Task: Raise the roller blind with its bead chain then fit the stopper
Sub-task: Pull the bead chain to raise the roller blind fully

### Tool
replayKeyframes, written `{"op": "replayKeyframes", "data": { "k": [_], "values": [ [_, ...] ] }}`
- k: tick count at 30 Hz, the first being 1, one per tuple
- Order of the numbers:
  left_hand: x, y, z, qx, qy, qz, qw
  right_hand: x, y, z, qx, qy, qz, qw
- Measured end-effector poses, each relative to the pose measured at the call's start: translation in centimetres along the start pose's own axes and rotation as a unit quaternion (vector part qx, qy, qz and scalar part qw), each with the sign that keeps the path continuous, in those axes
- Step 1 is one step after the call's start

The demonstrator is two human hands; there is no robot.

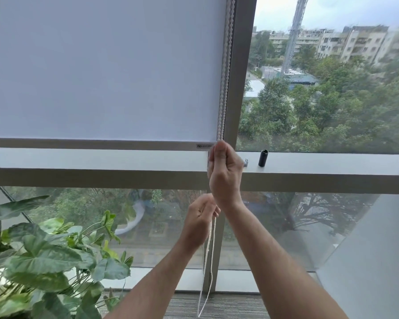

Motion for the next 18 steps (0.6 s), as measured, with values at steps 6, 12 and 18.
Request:
{"op": "replayKeyframes", "data": {
  "k": [6,12,18],
  "values": [
    [4.0,-2.9,-5.8,-0.032,0.033,-0.081,0.996,-1.3,-0.7,-1.1,-0.012,0.022,0.000,1.000],
    [9.1,-2.0,-16.2,-0.102,0.122,0.014,0.987,-1.4,-0.2,-1.0,0.013,0.044,0.032,0.998],
    [9.2,-0.4,-17.2,-0.095,0.151,-0.027,0.984,-0.5,-0.9,-2.2,0.050,0.081,0.064,0.993]
  ]
}}
Point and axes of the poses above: each hand's wrist, its own x-axis towards the middle knuckle, its own y-axis out of the palm, z = x × y, the point moved 8 cm from there along x, towards the middle knuckle, and after that the axes turned 2 degrees about z, right-handed, at the moved point
